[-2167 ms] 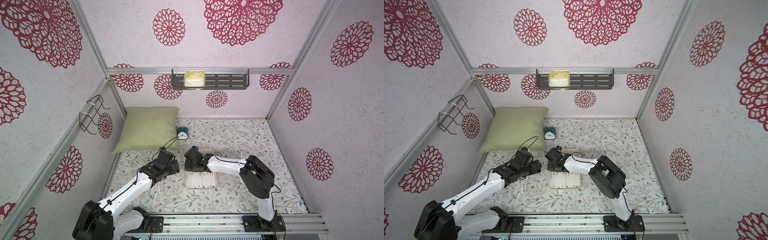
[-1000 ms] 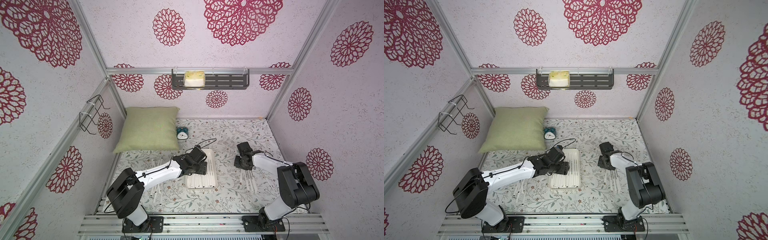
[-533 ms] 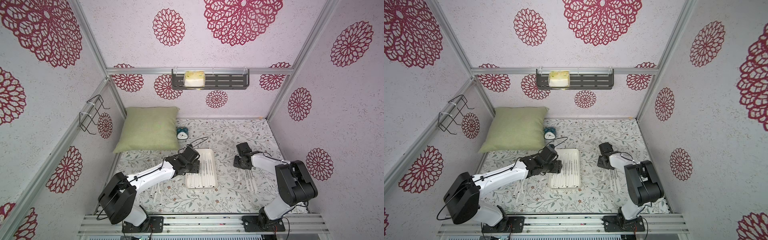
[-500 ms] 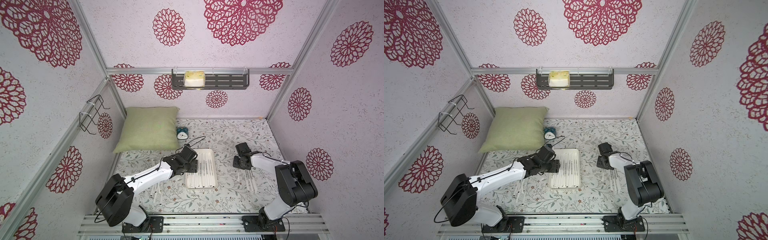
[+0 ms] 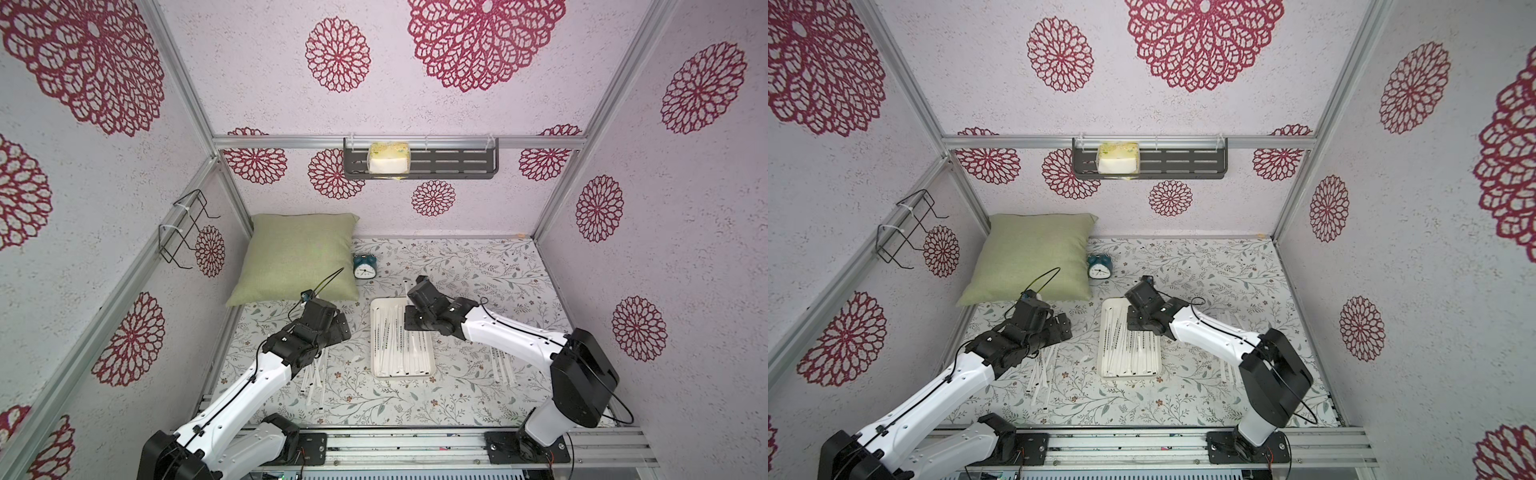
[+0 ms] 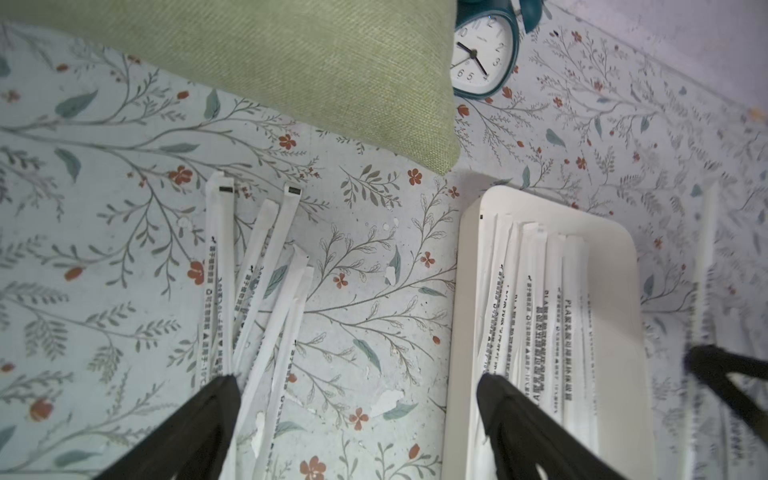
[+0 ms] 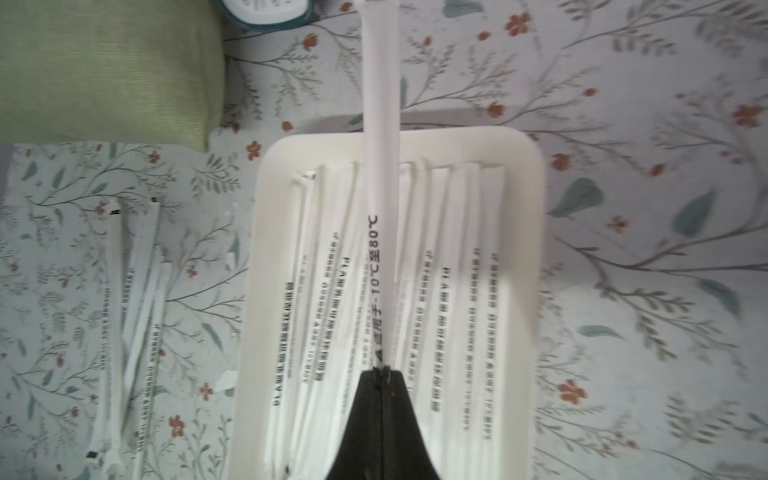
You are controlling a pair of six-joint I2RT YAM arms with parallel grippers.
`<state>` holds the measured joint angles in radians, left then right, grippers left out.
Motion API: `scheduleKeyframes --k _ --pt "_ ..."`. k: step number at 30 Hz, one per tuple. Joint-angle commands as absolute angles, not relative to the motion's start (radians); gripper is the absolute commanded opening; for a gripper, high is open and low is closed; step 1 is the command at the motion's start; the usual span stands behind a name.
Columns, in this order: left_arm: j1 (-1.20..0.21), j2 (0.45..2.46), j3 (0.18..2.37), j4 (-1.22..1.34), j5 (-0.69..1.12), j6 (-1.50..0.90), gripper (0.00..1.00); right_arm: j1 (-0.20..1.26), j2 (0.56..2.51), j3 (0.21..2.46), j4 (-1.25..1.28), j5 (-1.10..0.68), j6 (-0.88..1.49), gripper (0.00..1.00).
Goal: Put the straws into the storage box
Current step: Pick up the straw from the center of the board, then place the straw in the storage box.
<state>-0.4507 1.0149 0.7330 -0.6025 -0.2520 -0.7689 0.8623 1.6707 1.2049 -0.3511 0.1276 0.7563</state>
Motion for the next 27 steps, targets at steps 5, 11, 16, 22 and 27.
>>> scheduleKeyframes --k 5,11,16,22,27 --pt "-0.398 0.938 0.668 -0.586 -0.281 -0.812 0.98 0.925 1.847 1.314 -0.289 0.103 0.859 0.07" --pt "-0.393 0.912 0.632 -0.584 -0.282 -0.824 1.0 0.952 1.924 1.322 -0.244 0.08 0.902 0.08" --pt "-0.389 0.932 0.631 -0.583 -0.251 -0.831 0.89 0.96 1.954 1.331 -0.242 0.079 0.924 0.08" --pt "-0.387 0.991 0.646 -0.584 -0.223 -0.83 0.74 0.96 1.969 1.32 -0.213 0.063 0.978 0.1" --pt "-0.387 1.05 0.666 -0.627 -0.213 -0.832 0.56 0.96 1.945 1.34 -0.243 0.074 0.966 0.26"
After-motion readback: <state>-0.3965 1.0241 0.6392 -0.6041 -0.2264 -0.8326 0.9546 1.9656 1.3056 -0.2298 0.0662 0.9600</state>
